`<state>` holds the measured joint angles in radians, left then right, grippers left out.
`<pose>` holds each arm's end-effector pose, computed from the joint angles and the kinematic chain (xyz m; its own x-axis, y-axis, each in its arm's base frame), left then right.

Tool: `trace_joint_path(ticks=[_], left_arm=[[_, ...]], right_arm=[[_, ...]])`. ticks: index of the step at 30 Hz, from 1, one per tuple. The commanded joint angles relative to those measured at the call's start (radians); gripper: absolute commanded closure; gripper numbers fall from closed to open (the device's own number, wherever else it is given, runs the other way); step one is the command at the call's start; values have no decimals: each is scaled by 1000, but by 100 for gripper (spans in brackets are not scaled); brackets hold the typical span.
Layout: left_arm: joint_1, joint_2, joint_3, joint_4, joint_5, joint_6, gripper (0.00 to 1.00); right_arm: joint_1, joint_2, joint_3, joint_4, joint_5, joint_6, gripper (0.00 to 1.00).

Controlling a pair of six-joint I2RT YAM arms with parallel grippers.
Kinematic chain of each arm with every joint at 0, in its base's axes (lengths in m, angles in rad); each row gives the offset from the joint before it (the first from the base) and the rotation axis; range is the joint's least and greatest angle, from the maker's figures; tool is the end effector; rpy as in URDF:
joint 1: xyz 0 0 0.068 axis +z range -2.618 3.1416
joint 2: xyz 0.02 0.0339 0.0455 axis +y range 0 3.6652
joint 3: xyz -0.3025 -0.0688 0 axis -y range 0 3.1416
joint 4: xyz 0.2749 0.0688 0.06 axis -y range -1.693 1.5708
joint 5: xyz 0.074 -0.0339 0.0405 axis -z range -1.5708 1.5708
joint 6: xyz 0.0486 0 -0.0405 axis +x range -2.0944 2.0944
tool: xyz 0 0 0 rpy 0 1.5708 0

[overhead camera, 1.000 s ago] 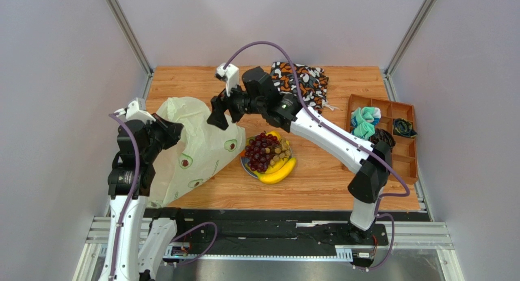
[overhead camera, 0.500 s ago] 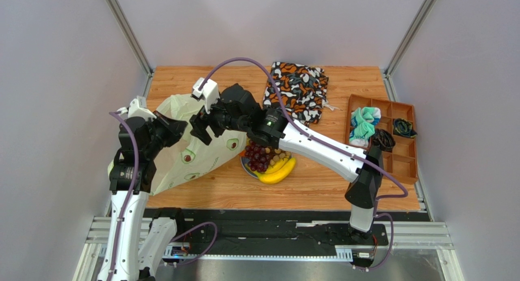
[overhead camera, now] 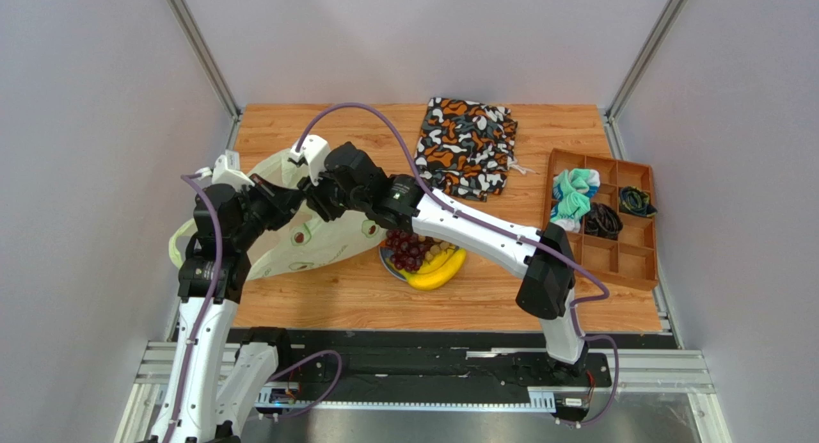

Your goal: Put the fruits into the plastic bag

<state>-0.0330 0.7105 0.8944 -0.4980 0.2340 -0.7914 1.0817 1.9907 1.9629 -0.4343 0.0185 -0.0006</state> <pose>0.1649 -0.0167 0.3826 -0.3967 -0.6792 -0.6175 -0.0422 0.6855 -0.7269 0.2496 0.4670 0.3874 -0.2089 -0.3939 -0.8951 -0.8750 0.4841 -0.0088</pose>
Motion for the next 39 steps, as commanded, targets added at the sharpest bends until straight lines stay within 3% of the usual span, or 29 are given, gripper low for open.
trace_joint_path(ticks=[1,2,3,4,5,7,10,14,18,23,27,34,39], left_arm=[[-5,-22,0,82,31,18,100],[-5,-28,4,87,34,33,100],[-5,-40,11,87,30,49,98],[-4,-46,20,67,21,87,81],[-4,-55,43,49,2,107,70],[-4,-86,73,-26,-86,164,42],[-4,-135,113,-108,-197,225,22],[-4,-209,123,-187,-323,264,18],[-4,-302,155,-304,-540,273,11],[-4,-335,225,-474,-613,242,8],[-5,-365,180,-586,-659,155,2],[-4,-410,75,-582,-591,37,1],[-4,-382,2,-427,-480,26,1]], right_arm=[[6,16,68,-20,54,-6,77],[3,17,70,-23,67,-6,88],[1,19,83,-26,75,-6,92],[-2,20,91,-35,81,-6,97],[-9,22,105,-40,80,22,100],[-19,22,137,-47,64,40,100],[-37,22,180,-61,8,88,100],[-52,8,214,-64,-5,123,100],[-98,14,241,-66,-54,175,100],[-192,13,225,-23,-107,221,100],[-258,14,191,35,-170,263,100],[-331,-26,84,106,-261,275,100],[-374,-49,21,135,-304,286,100]])
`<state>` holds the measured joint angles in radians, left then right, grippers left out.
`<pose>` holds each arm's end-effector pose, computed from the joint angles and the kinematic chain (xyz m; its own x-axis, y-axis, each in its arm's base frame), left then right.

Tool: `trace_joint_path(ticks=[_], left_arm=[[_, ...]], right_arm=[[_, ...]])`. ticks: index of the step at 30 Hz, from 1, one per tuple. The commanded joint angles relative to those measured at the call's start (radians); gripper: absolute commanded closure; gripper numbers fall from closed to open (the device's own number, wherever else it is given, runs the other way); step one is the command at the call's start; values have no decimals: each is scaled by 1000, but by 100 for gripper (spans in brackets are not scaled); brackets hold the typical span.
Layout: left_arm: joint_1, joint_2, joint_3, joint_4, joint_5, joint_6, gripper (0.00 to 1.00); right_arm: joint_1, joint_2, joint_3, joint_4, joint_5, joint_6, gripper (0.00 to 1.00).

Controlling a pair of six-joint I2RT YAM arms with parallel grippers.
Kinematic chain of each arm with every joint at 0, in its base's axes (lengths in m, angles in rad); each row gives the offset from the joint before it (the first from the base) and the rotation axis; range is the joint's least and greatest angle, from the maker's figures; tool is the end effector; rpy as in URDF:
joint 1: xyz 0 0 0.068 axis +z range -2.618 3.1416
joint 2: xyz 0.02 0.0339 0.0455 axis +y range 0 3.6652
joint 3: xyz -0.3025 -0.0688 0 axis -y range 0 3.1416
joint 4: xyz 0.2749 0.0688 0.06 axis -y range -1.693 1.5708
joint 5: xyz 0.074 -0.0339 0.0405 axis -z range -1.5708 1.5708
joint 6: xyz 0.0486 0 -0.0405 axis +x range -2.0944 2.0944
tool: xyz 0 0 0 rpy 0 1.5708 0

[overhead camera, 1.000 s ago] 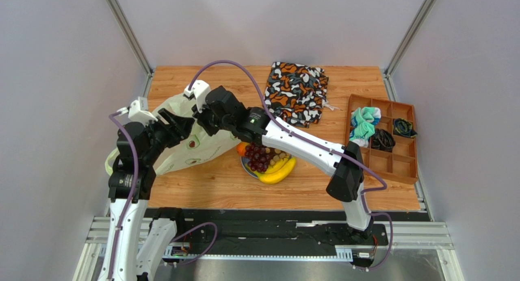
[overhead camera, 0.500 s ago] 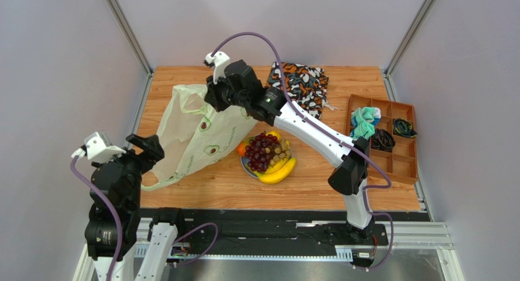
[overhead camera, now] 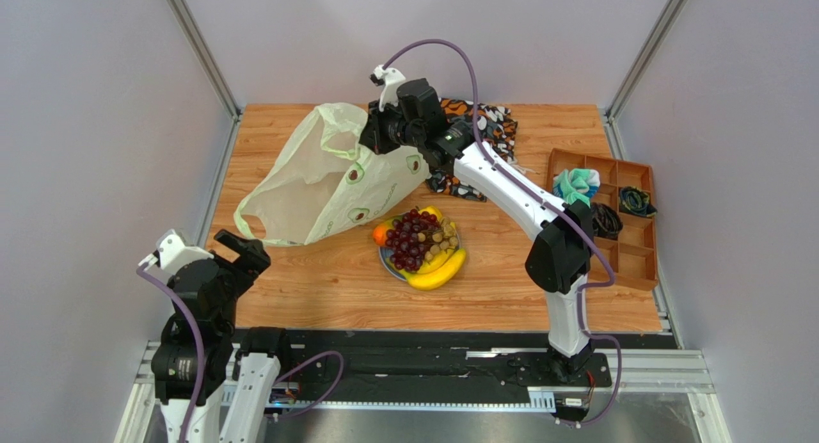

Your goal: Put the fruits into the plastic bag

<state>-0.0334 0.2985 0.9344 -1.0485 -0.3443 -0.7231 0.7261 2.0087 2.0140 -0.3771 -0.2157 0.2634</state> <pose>0.0266 0.0155 0.3660 -0.1168 -0.6193 -0.7764 -0.4733 0.7220 -0.5047 0.3939 0.3637 0.4048 -0.4700 -0.0772 -0.8793 -0.6994 0.6402 0.3176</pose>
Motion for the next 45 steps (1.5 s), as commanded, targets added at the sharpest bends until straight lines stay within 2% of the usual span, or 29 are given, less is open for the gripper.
trace_joint_path(ticks=[1,5,12,17,26,34,35,37,38,40,41,42,45], left_arm=[[-3,46,-51,183,123,-45,1],[24,169,-40,278,209,-42,1],[289,274,-22,308,389,14,1],[305,278,-17,281,369,37,1],[345,382,-132,490,511,39,5],[372,481,-143,548,504,67,10],[372,482,-152,595,533,64,13],[372,494,-177,634,563,57,35],[372,496,-181,653,571,57,58],[372,495,-180,653,591,63,78],[372,490,-178,648,596,73,96],[372,479,-172,647,600,73,100],[371,406,-158,642,623,67,100]], right_arm=[[-25,-71,-38,83,-82,22,100],[-53,-93,-78,92,-96,25,100],[-76,-99,-93,98,-114,39,100],[-100,-91,-86,93,-125,48,100],[-123,-85,-87,93,-155,53,100],[-131,-87,-95,87,-165,50,100],[-129,-87,-95,87,-165,48,100],[-129,-82,-97,86,-165,50,100],[-129,-79,-95,80,-163,50,100],[-131,-71,-81,69,-160,43,100],[-131,-70,-78,60,-157,40,100],[-131,-67,-71,57,-156,39,100],[-131,-54,-60,53,-149,36,100]])
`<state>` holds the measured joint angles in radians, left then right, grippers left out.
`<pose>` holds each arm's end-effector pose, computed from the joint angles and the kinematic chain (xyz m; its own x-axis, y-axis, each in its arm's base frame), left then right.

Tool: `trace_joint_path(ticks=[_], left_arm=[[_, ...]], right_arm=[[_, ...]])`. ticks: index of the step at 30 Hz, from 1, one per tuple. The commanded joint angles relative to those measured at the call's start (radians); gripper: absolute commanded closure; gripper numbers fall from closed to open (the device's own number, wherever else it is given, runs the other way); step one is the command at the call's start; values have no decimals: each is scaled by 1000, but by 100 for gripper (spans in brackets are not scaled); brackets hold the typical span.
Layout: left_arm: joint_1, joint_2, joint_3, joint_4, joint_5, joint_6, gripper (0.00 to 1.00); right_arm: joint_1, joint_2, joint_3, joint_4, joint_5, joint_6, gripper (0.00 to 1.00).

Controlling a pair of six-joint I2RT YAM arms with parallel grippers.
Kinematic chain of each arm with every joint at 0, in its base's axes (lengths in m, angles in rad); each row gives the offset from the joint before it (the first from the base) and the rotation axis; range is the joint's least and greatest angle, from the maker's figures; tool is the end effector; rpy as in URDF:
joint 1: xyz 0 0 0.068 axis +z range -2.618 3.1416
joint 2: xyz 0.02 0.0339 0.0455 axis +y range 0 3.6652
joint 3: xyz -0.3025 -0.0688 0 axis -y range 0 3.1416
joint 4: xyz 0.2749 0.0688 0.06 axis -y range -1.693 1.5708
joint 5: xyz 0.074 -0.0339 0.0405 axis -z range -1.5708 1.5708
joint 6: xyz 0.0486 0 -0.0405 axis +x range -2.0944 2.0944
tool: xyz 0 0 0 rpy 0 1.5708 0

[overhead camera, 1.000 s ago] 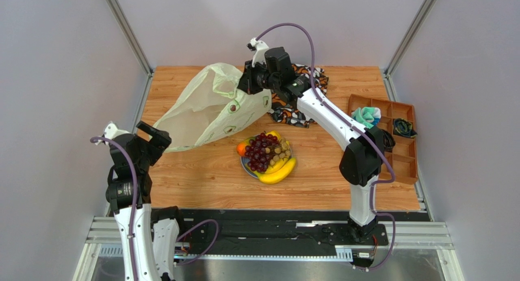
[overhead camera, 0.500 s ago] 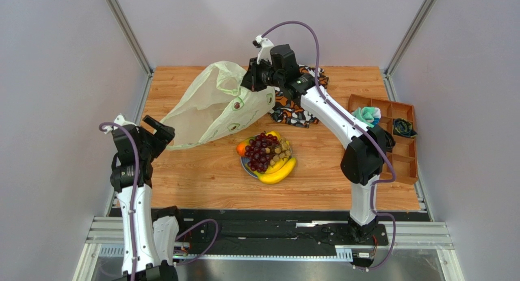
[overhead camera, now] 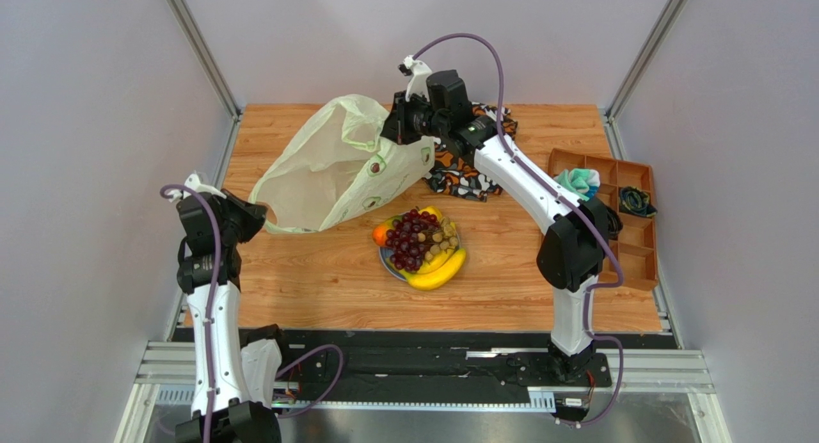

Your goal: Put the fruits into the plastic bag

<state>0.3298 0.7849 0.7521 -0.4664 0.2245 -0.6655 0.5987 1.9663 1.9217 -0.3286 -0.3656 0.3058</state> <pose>0.1826 0.0511 0.3201 -0.2755 -0.7306 -0.6248 -0.3826 0.6796 -0.6259 0.4239 0.3102 0.3968 -0.5285 -0.0202 -0.8487 -0.6735 0.6186 0.4046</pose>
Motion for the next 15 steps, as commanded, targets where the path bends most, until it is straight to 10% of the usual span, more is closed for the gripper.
trace_joint_path(ticks=[1,8,15], left_arm=[[9,-122,30,55,74,7,100],[8,-277,59,9,191,-17,100],[2,-331,-14,18,271,1,100]], right_arm=[[-2,-4,43,5,2,-7,100],[-2,98,150,-52,20,41,90],[-2,112,129,-102,44,19,46]])
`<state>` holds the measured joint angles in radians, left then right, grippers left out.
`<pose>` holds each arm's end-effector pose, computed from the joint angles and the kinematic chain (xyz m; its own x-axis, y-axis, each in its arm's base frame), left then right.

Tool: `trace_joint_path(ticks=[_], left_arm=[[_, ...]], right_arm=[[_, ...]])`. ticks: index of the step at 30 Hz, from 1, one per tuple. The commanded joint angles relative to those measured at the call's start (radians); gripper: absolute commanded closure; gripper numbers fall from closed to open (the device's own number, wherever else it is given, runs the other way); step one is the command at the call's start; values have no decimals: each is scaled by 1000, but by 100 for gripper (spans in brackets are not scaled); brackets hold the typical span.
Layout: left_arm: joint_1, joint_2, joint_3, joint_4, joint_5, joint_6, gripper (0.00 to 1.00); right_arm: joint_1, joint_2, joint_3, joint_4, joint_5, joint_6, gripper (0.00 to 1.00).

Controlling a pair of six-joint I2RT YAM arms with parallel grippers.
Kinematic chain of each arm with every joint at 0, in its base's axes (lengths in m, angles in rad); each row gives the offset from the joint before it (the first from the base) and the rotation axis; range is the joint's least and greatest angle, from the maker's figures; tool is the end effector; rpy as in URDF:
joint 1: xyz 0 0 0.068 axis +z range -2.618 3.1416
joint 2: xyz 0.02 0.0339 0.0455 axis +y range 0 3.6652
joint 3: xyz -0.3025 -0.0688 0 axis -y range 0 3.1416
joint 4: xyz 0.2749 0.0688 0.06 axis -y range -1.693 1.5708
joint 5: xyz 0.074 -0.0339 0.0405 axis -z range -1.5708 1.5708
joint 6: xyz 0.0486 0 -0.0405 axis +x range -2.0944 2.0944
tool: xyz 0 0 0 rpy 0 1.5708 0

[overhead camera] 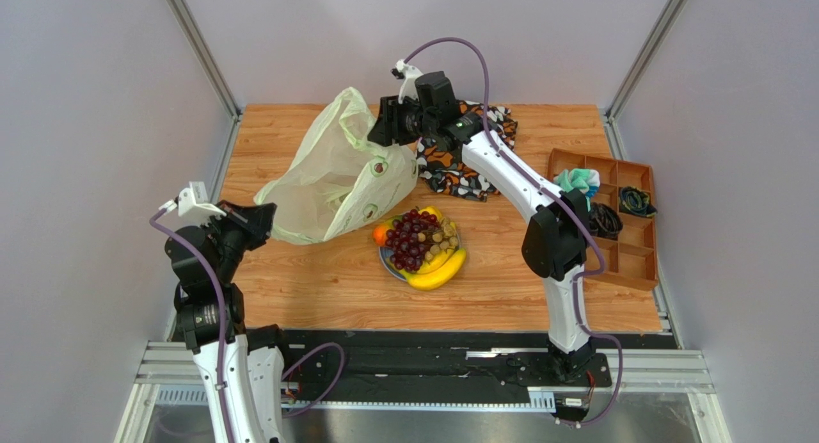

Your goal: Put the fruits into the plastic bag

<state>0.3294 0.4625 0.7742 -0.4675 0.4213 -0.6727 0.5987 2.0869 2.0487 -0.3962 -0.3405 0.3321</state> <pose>0.1100 0.0166 0.3715 -0.1691 -0.6587 -0.7331 -0.0234 0.7463 -0.6652 0.4493 0.3262 0.3756 -0.5834 -0.0260 -0.8117 -0.6254 0.6520 0.4286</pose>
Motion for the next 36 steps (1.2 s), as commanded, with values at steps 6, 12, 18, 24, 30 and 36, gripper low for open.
trace_joint_path(ticks=[6,12,18,24,30,36], left_arm=[[-18,13,-21,18,82,36,100],[-44,77,17,12,71,38,100],[-58,107,45,7,56,22,100],[-75,140,79,0,31,1,100],[-89,166,120,-22,11,-10,100],[-90,163,125,-28,1,-5,100]], right_arm=[[-4,-50,36,-76,20,-54,17],[-16,-172,-1,-110,-15,-88,10],[-30,-395,-180,-136,-20,-122,8],[-39,-557,-344,-210,3,-166,6],[-39,-701,-496,-308,113,-143,8],[-37,-827,-715,-320,124,-67,17]])
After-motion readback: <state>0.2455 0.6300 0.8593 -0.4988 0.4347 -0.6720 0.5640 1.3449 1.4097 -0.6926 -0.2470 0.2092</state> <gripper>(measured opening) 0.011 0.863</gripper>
